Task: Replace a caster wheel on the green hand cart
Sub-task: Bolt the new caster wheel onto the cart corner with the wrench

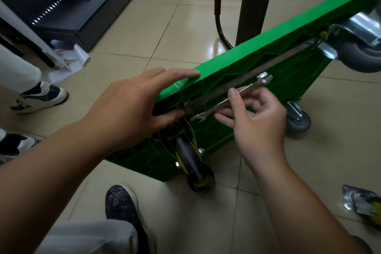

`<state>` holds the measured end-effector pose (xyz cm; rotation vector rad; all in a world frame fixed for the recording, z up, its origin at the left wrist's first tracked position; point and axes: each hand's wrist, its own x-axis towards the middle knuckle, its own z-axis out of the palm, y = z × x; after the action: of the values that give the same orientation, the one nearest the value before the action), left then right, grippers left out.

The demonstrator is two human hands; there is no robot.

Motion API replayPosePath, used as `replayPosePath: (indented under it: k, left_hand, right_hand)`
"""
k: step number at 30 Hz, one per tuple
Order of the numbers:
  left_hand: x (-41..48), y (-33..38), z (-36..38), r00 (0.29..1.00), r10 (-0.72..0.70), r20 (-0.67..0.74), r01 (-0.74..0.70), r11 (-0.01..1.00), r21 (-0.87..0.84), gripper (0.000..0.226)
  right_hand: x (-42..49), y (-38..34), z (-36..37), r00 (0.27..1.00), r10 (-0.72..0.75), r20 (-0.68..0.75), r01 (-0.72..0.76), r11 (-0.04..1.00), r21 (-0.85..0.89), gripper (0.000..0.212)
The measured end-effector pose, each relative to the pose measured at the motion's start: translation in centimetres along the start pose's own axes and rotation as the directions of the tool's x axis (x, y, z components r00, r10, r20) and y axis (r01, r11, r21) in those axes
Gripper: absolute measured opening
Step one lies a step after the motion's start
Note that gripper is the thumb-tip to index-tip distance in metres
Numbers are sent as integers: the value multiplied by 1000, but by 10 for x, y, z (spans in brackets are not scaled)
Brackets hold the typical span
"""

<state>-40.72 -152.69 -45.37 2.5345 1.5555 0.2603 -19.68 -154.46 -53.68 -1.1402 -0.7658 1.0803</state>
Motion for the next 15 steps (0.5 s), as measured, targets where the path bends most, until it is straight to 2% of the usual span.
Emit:
replayPosePath:
  k: [4,11,15]
  left_hand:
    - [1,0,0,1000,4,-8,-5,1000,-21,77]
    - [1,1,1,1000,5,-22,-5,1000,-24,77]
    - [1,1,0,1000,8,-23,-9,1000,-25,76]
  right_hand:
    - [7,-2,3,1000,15,26,-16,999,50,9]
    - [7,1,8,1000,-1,20,0,1000,9,8]
    - [6,5,4,998,61,3,-61,997,37,8]
